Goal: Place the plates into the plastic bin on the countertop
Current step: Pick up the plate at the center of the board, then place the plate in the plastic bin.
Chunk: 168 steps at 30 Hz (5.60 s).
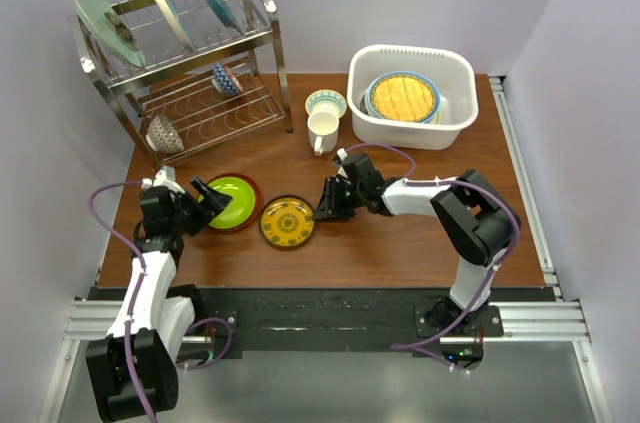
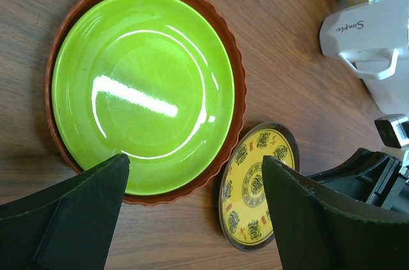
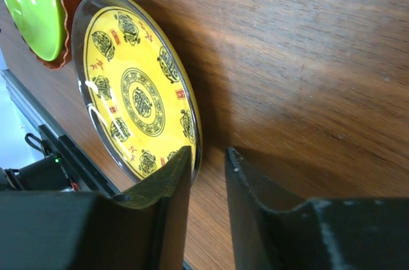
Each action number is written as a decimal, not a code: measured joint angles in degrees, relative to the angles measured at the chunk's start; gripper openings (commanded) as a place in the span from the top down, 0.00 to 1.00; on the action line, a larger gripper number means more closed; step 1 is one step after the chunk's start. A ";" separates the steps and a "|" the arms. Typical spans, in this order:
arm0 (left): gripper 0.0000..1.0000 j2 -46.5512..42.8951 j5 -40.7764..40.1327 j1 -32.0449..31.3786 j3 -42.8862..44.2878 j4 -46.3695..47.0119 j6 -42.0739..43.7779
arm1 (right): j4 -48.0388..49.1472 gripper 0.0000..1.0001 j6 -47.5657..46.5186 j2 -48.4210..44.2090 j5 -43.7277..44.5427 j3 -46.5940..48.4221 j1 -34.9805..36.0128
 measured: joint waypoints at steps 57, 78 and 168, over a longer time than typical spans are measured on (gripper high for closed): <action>0.10 1.62 2.73 -0.96 0.00 1.38 0.20 | -11.67 1.00 -2.21 -20.81 -0.42 0.98 -5.29; 0.10 1.31 2.75 -1.33 -0.02 1.73 0.20 | -16.79 1.00 -5.16 -21.33 -5.14 9.68 -18.23; 0.09 2.69 3.02 -2.32 -0.33 2.95 1.05 | -14.03 0.40 1.79 6.97 -8.39 34.69 -47.78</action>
